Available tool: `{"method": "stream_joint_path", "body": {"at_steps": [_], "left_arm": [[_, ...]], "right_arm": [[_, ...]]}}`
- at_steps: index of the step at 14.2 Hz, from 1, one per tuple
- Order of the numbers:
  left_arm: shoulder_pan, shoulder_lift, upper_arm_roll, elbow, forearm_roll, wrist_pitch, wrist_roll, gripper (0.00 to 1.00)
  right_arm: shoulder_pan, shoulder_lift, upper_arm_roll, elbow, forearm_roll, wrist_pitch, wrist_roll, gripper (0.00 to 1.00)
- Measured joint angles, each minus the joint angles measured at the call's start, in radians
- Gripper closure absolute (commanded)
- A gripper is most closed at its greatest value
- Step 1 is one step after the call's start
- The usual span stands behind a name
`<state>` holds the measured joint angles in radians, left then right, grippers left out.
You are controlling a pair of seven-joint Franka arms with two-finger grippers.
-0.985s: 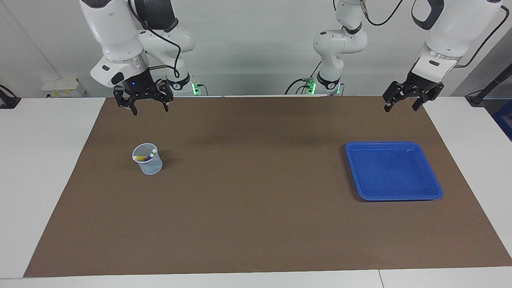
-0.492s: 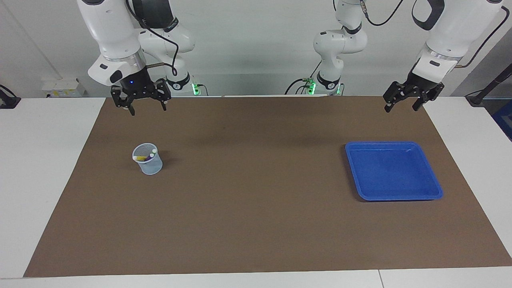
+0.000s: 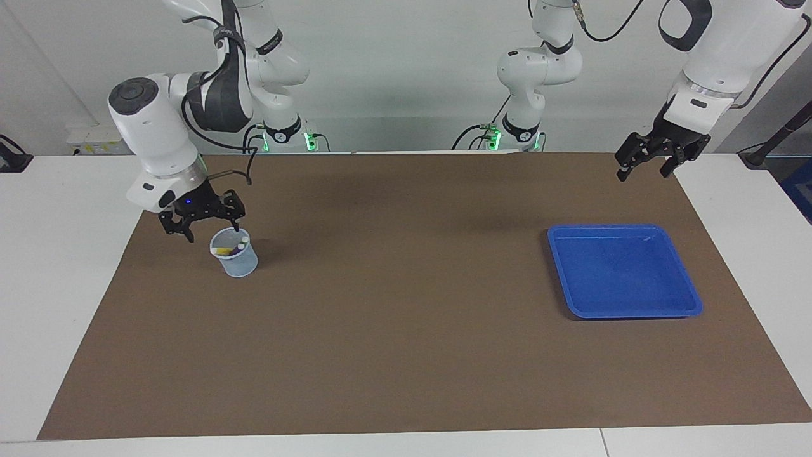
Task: Right arm passes pens to left for tray arrangement
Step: 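Lower the right gripper into the white cup toward the pens, then grasp the yellow pen in the cup with the right gripper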
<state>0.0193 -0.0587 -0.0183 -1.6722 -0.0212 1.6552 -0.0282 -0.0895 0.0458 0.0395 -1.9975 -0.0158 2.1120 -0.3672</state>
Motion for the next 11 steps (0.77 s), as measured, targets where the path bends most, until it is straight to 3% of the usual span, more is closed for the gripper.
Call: {"method": "stream_joint_path", "body": {"at_steps": [6,9,11], "left_arm": [[0.004,-0.007,0.002,-0.013,0.000,0.022,-0.011,0.00],[0.013,-0.007,0.002,-0.013,0.000,0.032,-0.026,0.00],[0.013,-0.007,0.001,-0.014,0.000,0.032,-0.037,0.00]], "right_arm": [[-0.047,0.056,-0.002,0.002,0.000,0.051,-0.097,0.00],[-0.048,0.062,0.000,-0.001,0.001,0.039,-0.097,0.11],[-0.048,0.062,0.000,-0.006,0.001,0.020,-0.097,0.13]]}}
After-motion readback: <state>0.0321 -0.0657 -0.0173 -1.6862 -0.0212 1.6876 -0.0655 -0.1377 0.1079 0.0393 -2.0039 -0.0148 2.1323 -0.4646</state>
